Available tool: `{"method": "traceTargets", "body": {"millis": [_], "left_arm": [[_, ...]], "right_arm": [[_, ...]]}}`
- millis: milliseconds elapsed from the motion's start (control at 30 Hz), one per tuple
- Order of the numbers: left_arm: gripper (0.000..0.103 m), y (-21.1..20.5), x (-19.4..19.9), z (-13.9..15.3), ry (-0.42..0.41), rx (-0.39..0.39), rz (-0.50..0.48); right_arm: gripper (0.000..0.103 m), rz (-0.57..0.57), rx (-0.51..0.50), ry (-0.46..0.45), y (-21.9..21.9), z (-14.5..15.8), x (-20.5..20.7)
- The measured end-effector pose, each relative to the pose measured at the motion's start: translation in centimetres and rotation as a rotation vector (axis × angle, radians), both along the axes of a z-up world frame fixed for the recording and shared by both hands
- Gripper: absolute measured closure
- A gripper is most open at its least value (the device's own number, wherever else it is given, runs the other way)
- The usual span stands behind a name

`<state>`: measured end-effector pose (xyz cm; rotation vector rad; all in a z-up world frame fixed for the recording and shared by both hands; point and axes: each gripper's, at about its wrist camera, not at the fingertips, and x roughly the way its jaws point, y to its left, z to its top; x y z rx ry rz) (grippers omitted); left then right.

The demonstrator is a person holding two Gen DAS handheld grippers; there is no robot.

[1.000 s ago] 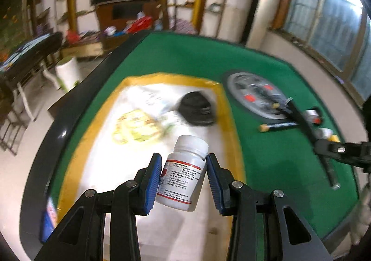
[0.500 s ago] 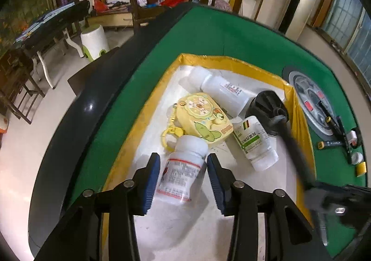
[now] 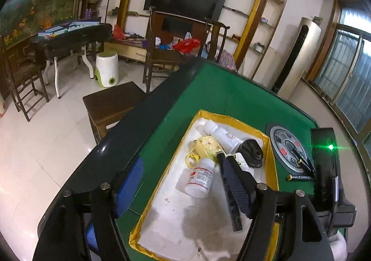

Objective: Organize rigid objects
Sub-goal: 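Release the bottle in the tray with the left while the right drops the marker in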

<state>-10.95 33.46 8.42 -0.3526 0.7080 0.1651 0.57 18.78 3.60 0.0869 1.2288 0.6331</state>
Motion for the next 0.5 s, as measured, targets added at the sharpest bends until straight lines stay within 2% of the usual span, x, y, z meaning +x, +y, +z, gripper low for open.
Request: {"method": "traceTargets", "body": {"millis": [67,100,167,233,300,333,400,467,500], "left_arm": [[0.022,-0.5,-0.1,0.0,0.003,0.01,-0.001],[0.022,-0.7,0.0,-0.1,0.008,0.009,-0.003],[0.022,-1.0,-0.1,-0.2,0.017,0.001,-0.011],[0.022,-1.8,-0.2,-0.1,0.022,0.008,-0.02],[0.022,-2.6,-0.7,0.3,0.01,0.041,-0.013],[0.022,-3.1,-1.1,0.7,-0.014,0.062,-0.004],[0.018,-4.2,-2.4,1.4,-0.092,0.101,0.015],[0.0,-5.7,-3.4,2.3,-0.156,0.139,0.034],[0.0,-6.3,-3.7,2.5,-0.178,0.147,0.031]], "right_arm": [[0.076,0.001,0.019,-0.026,-0.6,0.6,-0.6],[0.067,-0.001,0.019,-0.045,-0.9,1.0,-0.9],[0.056,-0.013,0.018,-0.108,-2.0,2.3,-1.8],[0.052,-0.028,0.003,-0.185,-3.4,3.6,-2.6],[0.043,-0.061,-0.042,-0.304,-5.4,5.2,-4.1],[0.039,-0.097,-0.086,-0.4,-6.7,6.0,-5.2],[0.015,-0.206,-0.164,-0.581,-9.4,7.1,-7.4],[0.003,-0.316,-0.179,-0.667,-12.1,7.2,-8.6],[0.003,-0.362,-0.181,-0.673,-13.9,6.9,-9.0]]}}
